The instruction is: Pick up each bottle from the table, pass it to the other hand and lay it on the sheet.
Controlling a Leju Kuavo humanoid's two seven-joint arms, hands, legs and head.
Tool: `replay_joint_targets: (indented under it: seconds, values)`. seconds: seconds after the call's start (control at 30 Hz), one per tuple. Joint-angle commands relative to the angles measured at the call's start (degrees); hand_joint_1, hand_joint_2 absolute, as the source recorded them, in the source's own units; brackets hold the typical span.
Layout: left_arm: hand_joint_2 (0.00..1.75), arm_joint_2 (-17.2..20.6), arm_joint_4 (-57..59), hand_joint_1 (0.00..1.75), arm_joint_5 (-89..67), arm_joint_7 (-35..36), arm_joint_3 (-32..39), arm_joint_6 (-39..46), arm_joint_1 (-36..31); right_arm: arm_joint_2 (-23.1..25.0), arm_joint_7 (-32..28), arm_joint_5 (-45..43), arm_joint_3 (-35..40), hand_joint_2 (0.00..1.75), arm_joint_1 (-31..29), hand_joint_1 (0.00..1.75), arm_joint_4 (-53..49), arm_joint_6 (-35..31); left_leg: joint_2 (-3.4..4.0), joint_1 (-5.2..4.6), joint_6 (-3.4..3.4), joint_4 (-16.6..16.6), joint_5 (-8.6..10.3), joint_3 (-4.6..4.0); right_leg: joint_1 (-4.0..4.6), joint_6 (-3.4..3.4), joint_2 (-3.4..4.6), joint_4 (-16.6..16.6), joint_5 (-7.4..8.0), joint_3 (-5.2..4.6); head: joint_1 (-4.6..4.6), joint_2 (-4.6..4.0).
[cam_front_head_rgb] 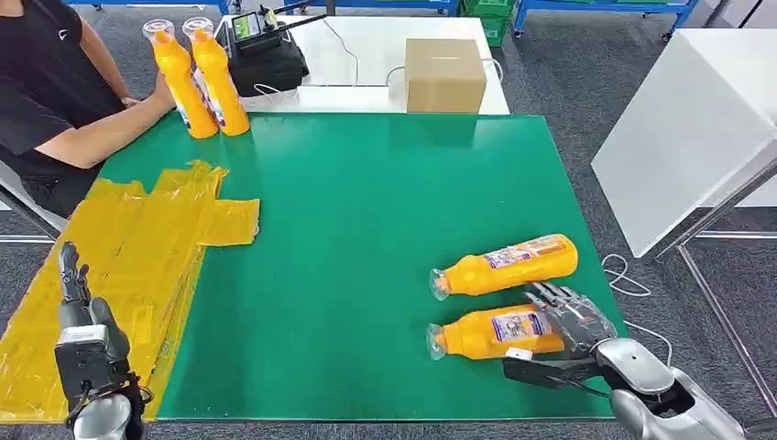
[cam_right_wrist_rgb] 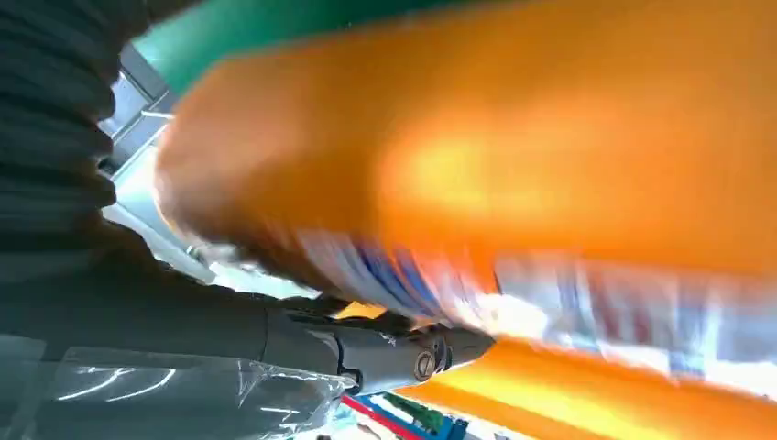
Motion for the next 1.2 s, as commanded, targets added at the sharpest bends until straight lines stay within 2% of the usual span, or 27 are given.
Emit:
replay_joint_targets:
  seconds: [0.03, 0.2, 0.33, 0.47, 0.5, 0.57, 0.63, 0.7, 0.73, 0.8, 0.93, 0.97, 1.0, 1.13, 1.2]
  values:
    - [0.0, 0.32, 5.33, 0.0, 0.63, 0.3, -0.86, -1.0, -3.16, 6.88, -1.19, 1.0, 1.27, 1.75, -0.58, 1.75, 12.05, 0.23, -0.09, 0.07, -0.03, -0.07, -0.03, 0.17, 0.08, -0.06, -0.11, -0.13, 0.11, -0.02, 0.0, 0.0]
    - [0.0, 0.38, 5.48, 0.0, 0.86, 0.24, -0.71, -1.05, -3.12, 6.81, -2.0, 0.25, 0.96, 1.75, -0.9, 1.75, 11.42, 0.5, -0.19, 0.04, 0.22, -0.16, -0.02, 0.28, 0.05, 0.05, -0.2, -0.22, -0.01, -0.05, -0.04, 0.0]
    - [0.0, 0.6, 5.27, 0.0, 1.26, -0.05, -0.38, -1.21, -2.73, 7.44, -3.74, -2.09, -0.26, 1.75, -2.05, 1.75, 10.11, 0.17, -0.09, 0.03, 0.08, -0.13, 0.17, 0.33, 0.04, 0.01, -0.09, -0.18, 0.04, 0.01, -0.02, 0.0]
    - [0.0, 0.55, 4.68, 0.0, 1.94, -0.35, -0.13, -1.91, -2.23, 8.69, -6.53, -4.96, -1.59, 1.75, -3.03, 1.75, 8.26, -2.16, -0.16, 0.02, 0.17, -0.15, 0.36, 0.32, 0.03, 0.15, -0.17, -0.19, 0.5, 0.53, -0.02, 0.0]
    - [0.0, 0.48, 4.13, 0.0, 2.47, -0.55, 0.01, -2.58, -1.85, 9.93, -9.99, -7.87, -2.95, 1.75, -4.23, 1.75, 6.49, -4.87, -0.07, 0.03, 0.17, -0.06, 0.31, 0.33, 0.03, 0.14, -0.06, -0.12, 0.47, 0.54, -0.02, 0.0]
    - [0.0, 0.16, 2.71, 0.0, 3.16, -0.83, 0.24, -3.97, -1.11, 13.57, -12.87, -12.34, -4.51, 1.75, -8.33, 1.75, 4.47, -6.79, 0.05, 0.02, 0.16, -0.08, 0.33, 0.25, 0.03, 0.13, 0.06, -0.11, 0.53, 0.47, -0.02, 0.0]
    - [0.0, -0.83, 0.08, 0.0, 4.02, -0.81, 0.55, -6.4, -0.39, 18.81, -13.38, -16.14, -4.98, 1.75, -14.88, 1.75, 3.68, -8.14, 0.49, -0.01, 0.13, -0.06, 0.32, 0.07, 0.0, 0.1, 0.48, -0.02, 0.65, 0.22, -0.02, 0.0]
    - [0.0, -1.6, -2.43, 0.0, 4.54, -0.39, -0.21, -7.53, -0.17, 23.17, -13.54, -18.7, -6.34, 1.75, -20.41, 1.75, 3.54, -6.99, 0.47, 0.0, 0.11, 0.02, 0.34, -0.23, 0.0, 0.07, 0.49, 0.06, 0.68, 0.01, 0.02, 0.0]
    - [0.0, -2.06, -3.46, 0.0, 5.61, -0.72, -0.64, -8.98, -0.41, 24.81, -14.59, -21.29, -6.6, 1.75, -23.52, 1.75, 4.25, -7.01, 0.69, -0.05, 0.06, 0.02, 0.41, -0.4, -0.05, 0.04, 0.69, 0.15, 0.75, -0.22, -0.11, 0.0]
    - [0.0, -2.74, -5.27, 0.0, 6.02, -0.38, -1.71, -9.58, -0.68, 26.48, -14.32, -24.67, -6.03, 1.75, -28.0, 1.75, 4.96, -6.0, 0.57, -0.03, 0.02, 0.07, 0.69, -0.78, -0.03, 0.11, 0.59, 0.22, 0.9, -0.71, -0.07, 0.0]
    - [0.0, -2.76, -5.87, 0.0, 6.05, 0.37, -2.33, -9.45, -0.63, 25.99, -13.43, -26.12, -5.17, 1.75, -28.39, 1.75, 4.19, -5.99, 0.19, -0.05, 0.03, 0.05, 1.05, -1.09, -0.06, 0.11, 0.19, 0.25, 0.9, -0.91, -0.05, 0.0]
    - [0.0, -2.99, -6.15, 0.0, 6.99, -0.29, -2.56, -10.18, -0.83, 27.51, -15.63, -28.52, -6.66, 1.75, -28.26, 1.75, 4.13, -7.18, 0.08, -0.01, 0.0, 0.03, 1.09, -1.06, -0.02, 0.13, 0.1, 0.18, 0.9, -0.87, -0.02, 0.0]
    - [1.75, -3.31, -6.81, 0.0, 7.0, -0.17, -3.18, -10.23, -0.99, 28.92, -15.39, -28.75, -6.18, 1.75, -29.24, 1.75, 4.44, -7.49, -0.04, -0.01, 0.01, 0.03, 1.07, -1.01, -0.02, 0.11, -0.02, 0.18, 0.85, -0.79, -0.02, 0.0]
    - [1.75, -3.98, -8.47, 0.0, 7.89, 2.71, -6.23, -11.4, -1.76, 35.16, -12.97, -28.77, -4.87, 1.75, -33.85, 1.75, 8.24, -10.07, -0.11, -0.05, 0.02, 0.07, 1.08, -1.22, -0.07, 0.13, -0.08, 0.28, 0.89, -0.93, 0.0, 0.0]
    - [1.75, -4.03, -8.52, 0.0, 8.0, 2.89, -6.5, -11.32, -1.85, 35.5, -12.83, -28.84, -4.7, 1.75, -34.13, 1.75, 8.67, -10.21, -0.03, -0.03, 0.0, 0.07, 1.04, -1.18, -0.06, 0.09, -0.04, 0.29, 0.87, -0.91, -0.02, 0.0]
